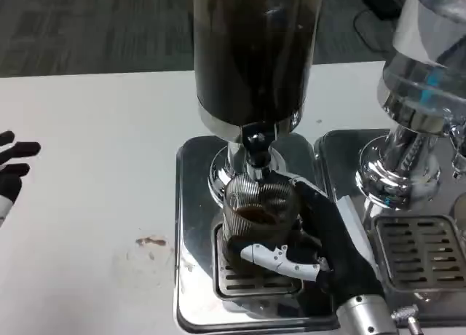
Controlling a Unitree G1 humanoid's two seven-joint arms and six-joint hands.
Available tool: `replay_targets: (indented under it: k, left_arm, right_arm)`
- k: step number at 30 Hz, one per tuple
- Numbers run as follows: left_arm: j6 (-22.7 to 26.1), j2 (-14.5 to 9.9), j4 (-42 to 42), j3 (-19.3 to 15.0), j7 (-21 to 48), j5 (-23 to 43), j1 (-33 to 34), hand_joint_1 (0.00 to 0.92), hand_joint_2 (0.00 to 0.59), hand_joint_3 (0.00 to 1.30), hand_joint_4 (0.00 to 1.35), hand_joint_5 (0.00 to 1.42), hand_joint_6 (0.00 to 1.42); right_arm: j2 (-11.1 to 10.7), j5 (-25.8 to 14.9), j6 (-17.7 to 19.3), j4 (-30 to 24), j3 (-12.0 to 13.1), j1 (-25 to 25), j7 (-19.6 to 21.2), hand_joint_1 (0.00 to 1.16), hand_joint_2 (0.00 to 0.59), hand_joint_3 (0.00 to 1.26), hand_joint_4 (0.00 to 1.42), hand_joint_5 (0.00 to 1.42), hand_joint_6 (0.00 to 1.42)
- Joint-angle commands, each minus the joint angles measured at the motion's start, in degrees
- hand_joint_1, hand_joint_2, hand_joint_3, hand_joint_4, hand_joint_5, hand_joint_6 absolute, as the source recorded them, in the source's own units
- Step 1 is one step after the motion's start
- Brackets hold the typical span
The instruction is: Grasp the cup under the faucet to collect the drink, then remove the cup.
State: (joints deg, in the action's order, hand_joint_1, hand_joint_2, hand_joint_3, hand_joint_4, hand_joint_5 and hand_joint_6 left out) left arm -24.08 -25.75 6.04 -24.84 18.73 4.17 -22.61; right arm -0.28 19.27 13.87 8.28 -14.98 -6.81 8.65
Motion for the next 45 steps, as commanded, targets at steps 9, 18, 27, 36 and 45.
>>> replay_targets:
  k: [9, 18, 27, 36, 45]
  left_arm:
    - [0.4, 0.4, -0.6, 0.5, -0.2, 0.1, 0.1, 0.000, 0.219, 0.30, 0.07, 0.22, 0.00]
    - [-0.1, 0.2, -2.2, 2.3, 0.4, 0.2, 1.4, 0.000, 0.217, 0.27, 0.06, 0.22, 0.00]
    - [-0.6, 0.0, -4.4, 4.7, 1.0, -0.1, 2.8, 0.000, 0.217, 0.24, 0.00, 0.17, 0.00]
    - [-0.7, -2.5, -8.2, 7.2, 2.6, -2.5, 5.5, 0.000, 0.222, 0.14, 0.00, 0.06, 0.00]
    - [-2.0, -6.1, -11.1, 8.0, 2.6, -6.4, 6.9, 0.000, 0.219, 0.13, 0.00, 0.02, 0.00]
  right_arm:
    - [0.0, 2.3, 1.1, -2.6, 0.8, -0.7, 3.5, 0.98, 0.150, 0.41, 0.48, 0.62, 0.82]
    - [-2.0, 4.1, 0.8, -6.7, 2.0, -1.8, 3.3, 0.97, 0.141, 0.47, 0.52, 0.71, 0.95]
    - [-4.4, 4.5, -0.4, -10.4, 3.2, -3.3, 2.5, 0.96, 0.138, 0.49, 0.56, 0.78, 1.04]
    - [-7.6, 4.5, -1.5, -16.4, 4.2, -7.9, -0.1, 0.95, 0.138, 0.50, 0.57, 0.80, 1.08]
    - [-6.7, 4.6, -3.3, -20.9, 4.8, -11.1, -1.0, 0.95, 0.138, 0.51, 0.58, 0.81, 1.10]
